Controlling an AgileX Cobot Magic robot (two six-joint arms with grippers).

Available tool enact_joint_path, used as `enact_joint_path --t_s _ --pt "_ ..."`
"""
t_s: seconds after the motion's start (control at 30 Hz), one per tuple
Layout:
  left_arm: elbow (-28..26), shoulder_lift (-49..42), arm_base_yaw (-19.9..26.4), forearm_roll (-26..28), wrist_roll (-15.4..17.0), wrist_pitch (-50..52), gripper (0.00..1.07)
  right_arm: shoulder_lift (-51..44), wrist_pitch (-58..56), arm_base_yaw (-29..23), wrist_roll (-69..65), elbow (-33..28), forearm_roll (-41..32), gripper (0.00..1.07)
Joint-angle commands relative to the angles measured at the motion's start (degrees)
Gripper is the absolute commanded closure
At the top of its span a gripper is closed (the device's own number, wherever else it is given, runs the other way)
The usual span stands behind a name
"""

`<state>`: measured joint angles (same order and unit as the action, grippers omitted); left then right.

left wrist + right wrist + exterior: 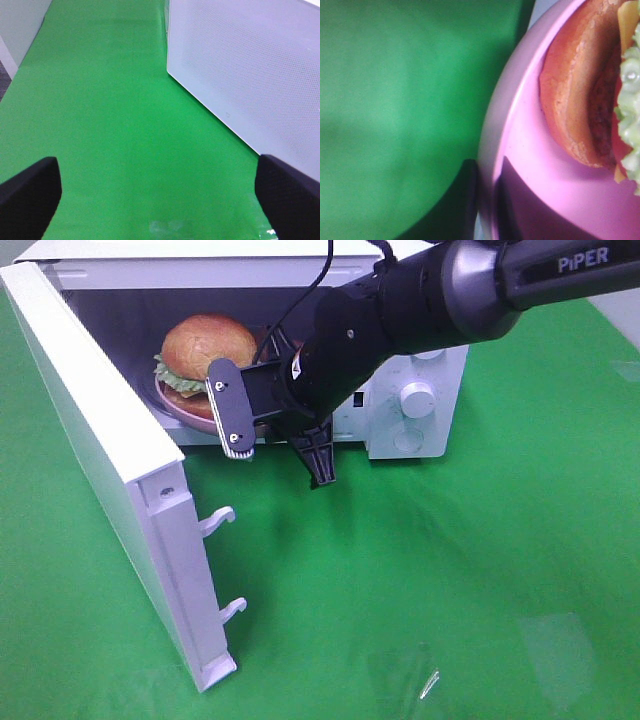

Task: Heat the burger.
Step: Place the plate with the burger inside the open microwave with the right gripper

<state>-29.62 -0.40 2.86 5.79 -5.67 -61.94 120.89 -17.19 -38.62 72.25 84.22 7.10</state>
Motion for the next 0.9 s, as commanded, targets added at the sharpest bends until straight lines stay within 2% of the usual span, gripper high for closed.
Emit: enact_joint_path --t_s 0.03,0.2,0.63,0.9 --pt "-0.06 -0.80 -0.40 0.23 -0.11 0.74 0.06 1.83 0.57 0.57 -5.56 4.81 4.07 1.07" --pt "-0.06 -0.80 -0.40 0.23 -0.11 0.74 0.06 4.76 -1.78 0.57 -9.22 9.45 6.93 1.07" --pt "-0.06 -0.80 -0.40 0.23 -0.11 0.74 0.06 11.46 -5.61 0.57 -13.41 19.88 8.02 1.07" --pt "-0.06 -0.80 -0.40 0.23 -0.11 0.74 0.06 12.78 -5.84 0.57 -13.58 22.06 9.05 1.07"
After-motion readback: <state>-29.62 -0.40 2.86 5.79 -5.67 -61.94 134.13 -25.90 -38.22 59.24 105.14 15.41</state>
